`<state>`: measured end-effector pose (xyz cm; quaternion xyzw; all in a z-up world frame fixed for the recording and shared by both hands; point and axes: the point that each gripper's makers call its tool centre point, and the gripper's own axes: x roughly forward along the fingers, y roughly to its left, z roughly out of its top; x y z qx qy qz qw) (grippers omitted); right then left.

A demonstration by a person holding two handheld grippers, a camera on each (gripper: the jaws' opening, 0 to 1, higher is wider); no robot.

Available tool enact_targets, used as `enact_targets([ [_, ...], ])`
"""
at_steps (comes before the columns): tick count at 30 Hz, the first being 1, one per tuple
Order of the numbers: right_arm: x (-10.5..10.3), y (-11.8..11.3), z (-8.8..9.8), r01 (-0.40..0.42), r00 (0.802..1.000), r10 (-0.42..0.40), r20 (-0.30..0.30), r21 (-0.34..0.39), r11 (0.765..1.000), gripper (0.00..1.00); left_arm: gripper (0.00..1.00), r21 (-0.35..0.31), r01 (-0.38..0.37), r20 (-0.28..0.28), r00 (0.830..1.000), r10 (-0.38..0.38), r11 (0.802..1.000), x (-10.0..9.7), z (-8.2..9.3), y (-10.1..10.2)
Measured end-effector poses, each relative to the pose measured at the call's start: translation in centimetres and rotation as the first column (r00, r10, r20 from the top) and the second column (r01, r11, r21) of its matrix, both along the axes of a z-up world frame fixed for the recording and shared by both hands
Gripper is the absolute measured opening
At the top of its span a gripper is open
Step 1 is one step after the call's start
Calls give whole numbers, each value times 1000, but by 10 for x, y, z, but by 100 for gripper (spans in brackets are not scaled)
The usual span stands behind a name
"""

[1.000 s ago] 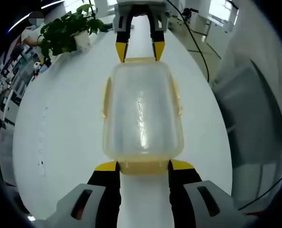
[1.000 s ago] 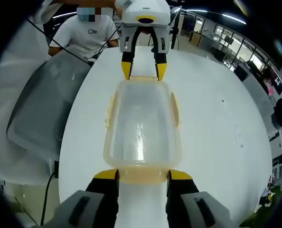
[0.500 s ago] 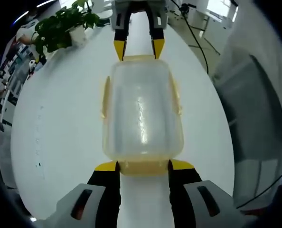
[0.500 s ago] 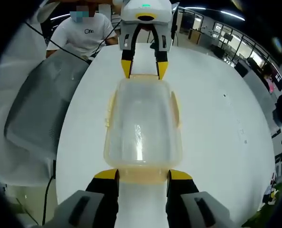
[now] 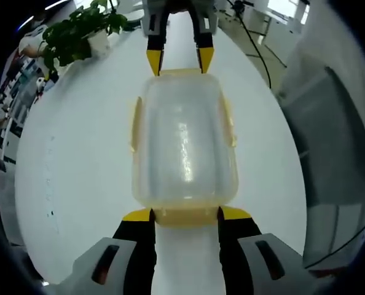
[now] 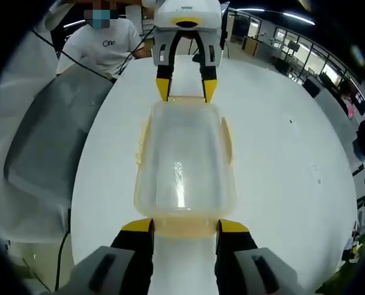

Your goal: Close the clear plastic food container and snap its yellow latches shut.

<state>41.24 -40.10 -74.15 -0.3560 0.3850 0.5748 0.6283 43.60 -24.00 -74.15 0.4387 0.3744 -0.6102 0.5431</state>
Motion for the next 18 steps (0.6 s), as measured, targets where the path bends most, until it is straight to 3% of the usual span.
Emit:
enact_targets([
  [18,0,10,0,23,1000,-23,6,7,1000,38,37,8,-4,28,1000,4,1000,4,-5,11],
])
